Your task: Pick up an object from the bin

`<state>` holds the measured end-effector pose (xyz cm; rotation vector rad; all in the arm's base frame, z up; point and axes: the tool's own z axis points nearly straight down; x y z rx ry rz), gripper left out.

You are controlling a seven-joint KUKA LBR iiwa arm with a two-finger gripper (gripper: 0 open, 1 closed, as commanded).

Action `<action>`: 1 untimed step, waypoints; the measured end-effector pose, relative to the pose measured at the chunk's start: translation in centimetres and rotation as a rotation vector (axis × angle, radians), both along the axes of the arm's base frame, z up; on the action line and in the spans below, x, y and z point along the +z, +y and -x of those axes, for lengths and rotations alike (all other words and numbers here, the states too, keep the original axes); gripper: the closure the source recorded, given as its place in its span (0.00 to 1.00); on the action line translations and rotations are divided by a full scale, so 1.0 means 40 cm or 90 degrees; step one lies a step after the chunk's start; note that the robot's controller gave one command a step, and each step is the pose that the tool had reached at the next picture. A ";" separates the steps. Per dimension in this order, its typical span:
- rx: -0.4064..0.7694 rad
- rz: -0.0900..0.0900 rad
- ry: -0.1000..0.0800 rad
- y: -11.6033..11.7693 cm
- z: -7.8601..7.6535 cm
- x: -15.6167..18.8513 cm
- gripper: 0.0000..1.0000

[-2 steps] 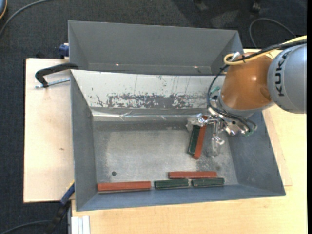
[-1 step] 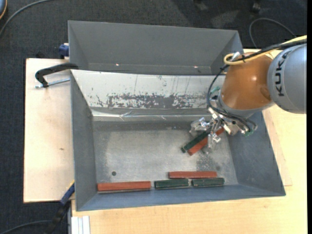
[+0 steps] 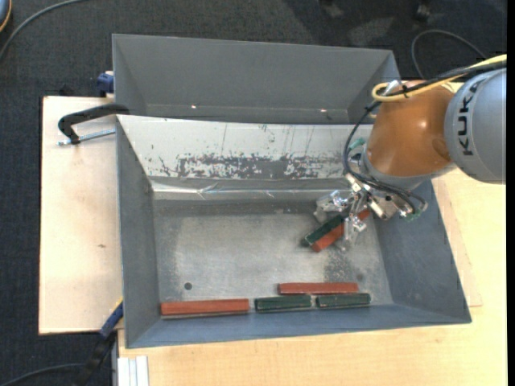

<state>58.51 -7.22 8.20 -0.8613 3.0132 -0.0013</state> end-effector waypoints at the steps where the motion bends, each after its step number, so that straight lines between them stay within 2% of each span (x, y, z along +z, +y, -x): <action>1: -0.001 0.001 -0.003 0.002 -0.007 0.133 1.00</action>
Offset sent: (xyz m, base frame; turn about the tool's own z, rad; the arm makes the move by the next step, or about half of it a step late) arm -0.0001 -0.0001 0.0487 0.0000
